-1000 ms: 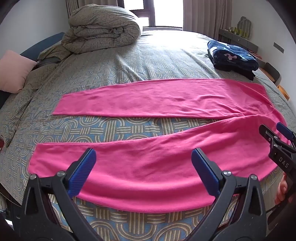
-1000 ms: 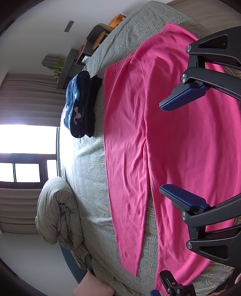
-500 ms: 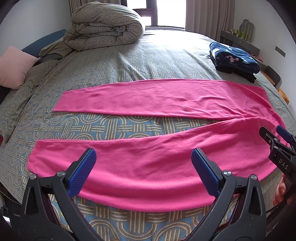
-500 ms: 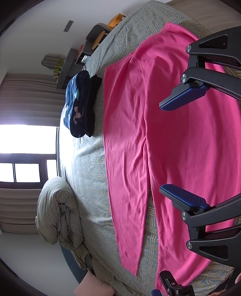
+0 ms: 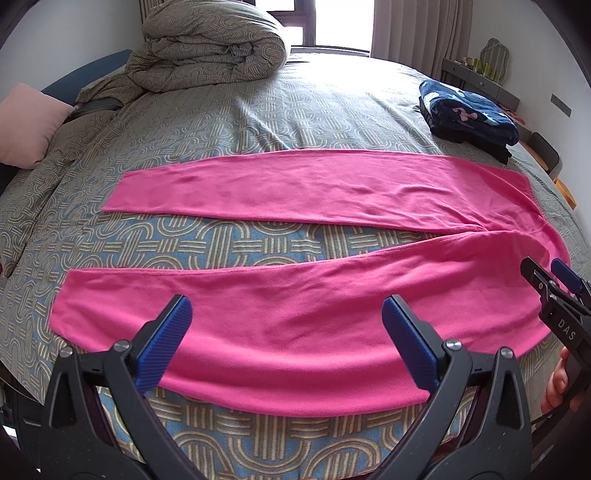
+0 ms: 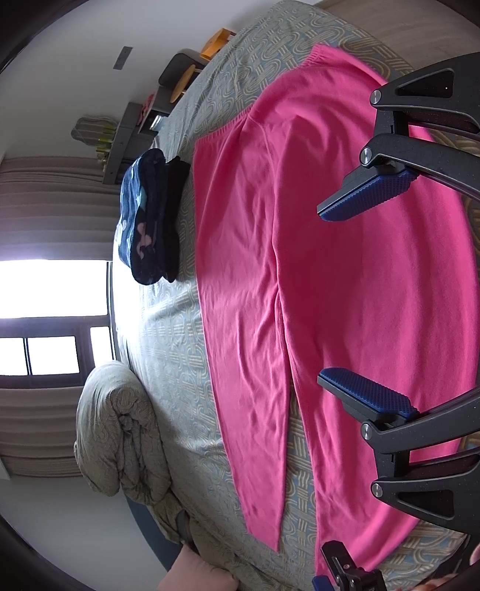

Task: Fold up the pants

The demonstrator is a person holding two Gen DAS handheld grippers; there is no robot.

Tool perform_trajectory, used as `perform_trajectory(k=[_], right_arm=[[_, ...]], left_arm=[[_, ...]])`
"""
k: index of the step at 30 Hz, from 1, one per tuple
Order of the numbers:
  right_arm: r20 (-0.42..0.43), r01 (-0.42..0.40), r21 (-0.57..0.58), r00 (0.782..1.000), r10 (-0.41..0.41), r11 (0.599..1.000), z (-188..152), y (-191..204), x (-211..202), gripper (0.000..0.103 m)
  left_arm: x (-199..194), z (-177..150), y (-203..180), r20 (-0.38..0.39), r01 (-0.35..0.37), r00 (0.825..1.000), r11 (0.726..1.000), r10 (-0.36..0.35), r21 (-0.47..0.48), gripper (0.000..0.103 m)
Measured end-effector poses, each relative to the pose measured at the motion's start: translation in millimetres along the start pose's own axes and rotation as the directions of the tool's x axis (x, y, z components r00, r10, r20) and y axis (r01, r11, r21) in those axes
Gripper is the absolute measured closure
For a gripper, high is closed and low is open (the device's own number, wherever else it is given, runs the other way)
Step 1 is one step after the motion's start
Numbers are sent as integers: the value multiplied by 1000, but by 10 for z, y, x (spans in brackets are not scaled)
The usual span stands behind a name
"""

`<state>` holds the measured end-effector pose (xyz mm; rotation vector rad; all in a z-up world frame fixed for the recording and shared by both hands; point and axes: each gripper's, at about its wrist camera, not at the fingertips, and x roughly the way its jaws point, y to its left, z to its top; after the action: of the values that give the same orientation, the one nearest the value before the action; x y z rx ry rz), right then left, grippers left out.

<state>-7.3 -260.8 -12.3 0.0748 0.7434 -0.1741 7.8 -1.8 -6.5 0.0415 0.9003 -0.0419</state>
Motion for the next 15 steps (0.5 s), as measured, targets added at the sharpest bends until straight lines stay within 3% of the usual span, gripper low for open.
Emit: perform_trajectory(k=[8,15], right_arm=[[-7,10,8,1000,-10,1000,-27,-52,-21,20],[-37,41,87,999,-38,995,-71,-370,-54,20]], left_arm=[[18,-10,62,-5,3,1000,1000,-3,-27,1],[93,-25,174,-50,32,998,994,-37,-100,1]])
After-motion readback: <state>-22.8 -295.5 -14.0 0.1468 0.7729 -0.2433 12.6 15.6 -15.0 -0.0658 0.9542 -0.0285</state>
